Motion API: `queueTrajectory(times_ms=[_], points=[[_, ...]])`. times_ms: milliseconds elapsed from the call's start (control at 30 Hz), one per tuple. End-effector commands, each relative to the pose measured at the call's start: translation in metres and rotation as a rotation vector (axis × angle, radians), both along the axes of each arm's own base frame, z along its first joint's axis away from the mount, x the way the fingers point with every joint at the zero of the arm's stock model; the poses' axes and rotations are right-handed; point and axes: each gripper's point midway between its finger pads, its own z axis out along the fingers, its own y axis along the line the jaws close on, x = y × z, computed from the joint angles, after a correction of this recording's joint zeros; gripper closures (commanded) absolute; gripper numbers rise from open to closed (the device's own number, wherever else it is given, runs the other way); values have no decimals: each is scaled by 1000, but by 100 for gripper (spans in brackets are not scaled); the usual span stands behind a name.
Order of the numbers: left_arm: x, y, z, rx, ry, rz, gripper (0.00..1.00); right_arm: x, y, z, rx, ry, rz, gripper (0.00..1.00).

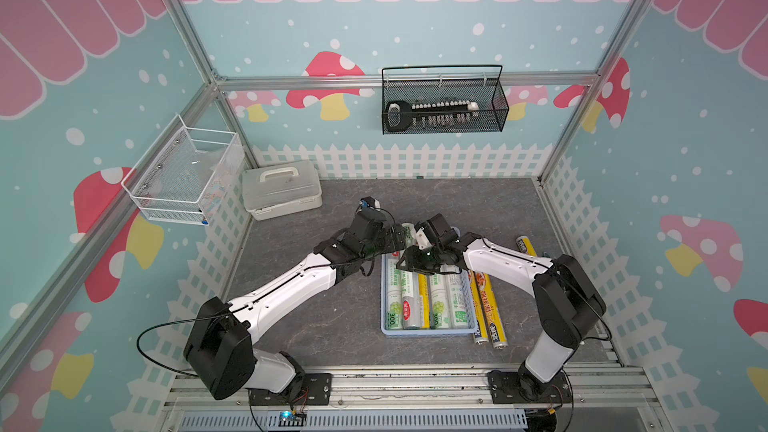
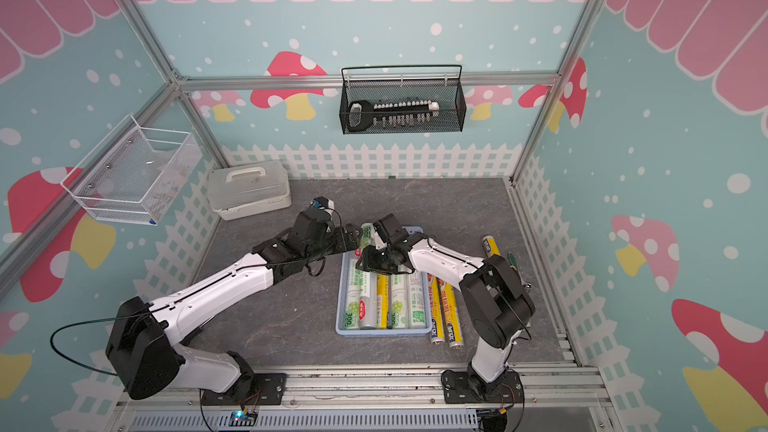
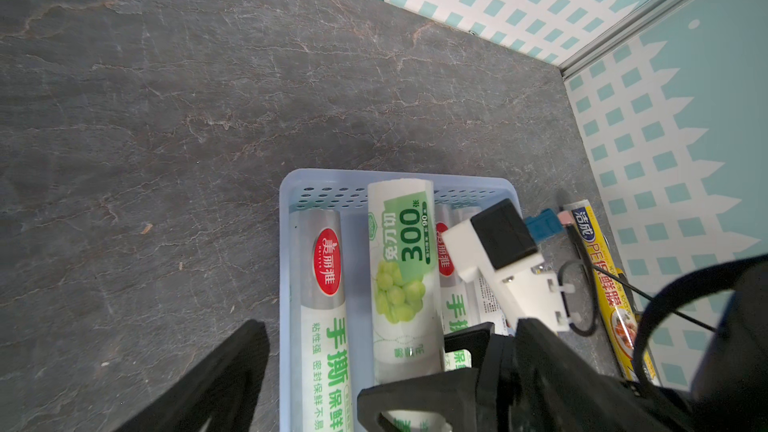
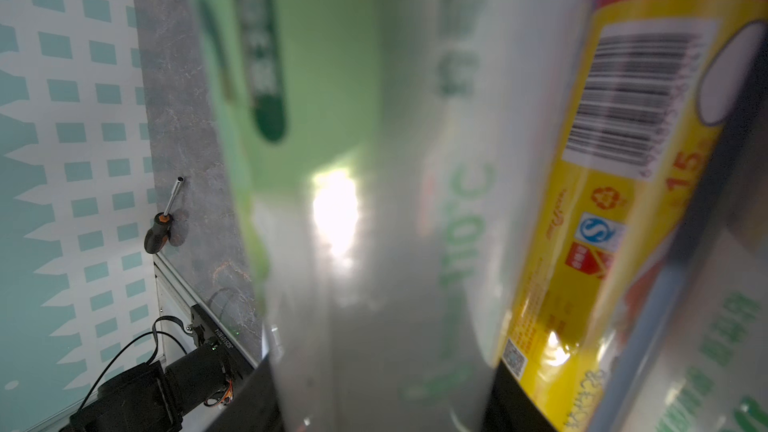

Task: Put the plastic wrap into the basket
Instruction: Place the plastic wrap in the basket.

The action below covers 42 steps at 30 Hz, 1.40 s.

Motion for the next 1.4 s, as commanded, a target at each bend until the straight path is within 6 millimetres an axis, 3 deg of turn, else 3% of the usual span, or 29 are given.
queueTrajectory(times_ms=[0,233,633,933,1067,1167,1300,1367], points=[[1,4,6,-16,-18,13,4,5,12,11,29,-17,9,60],[0,6,3,-12,-13,17,5,3,6,-1,-15,8,-1,48],[-13,15,-17,31,22,3,2,-5,2,-9,-55,38,5,42],[-11,16,-14,24,21,13,2,-3,3,-2,-56,20,12,43],[-11,15,-12,18,20,7,2,-2,1,8,-49,-6,10,46],[-10,14,-7,10,11,7,2,0,-5,28,-50,-70,0,46],[-7,7,-3,-1,11,-16,2,2,-33,58,-114,-200,-43,44],[-4,-1,-2,-12,19,-38,2,2,-57,71,-171,-263,-81,44]])
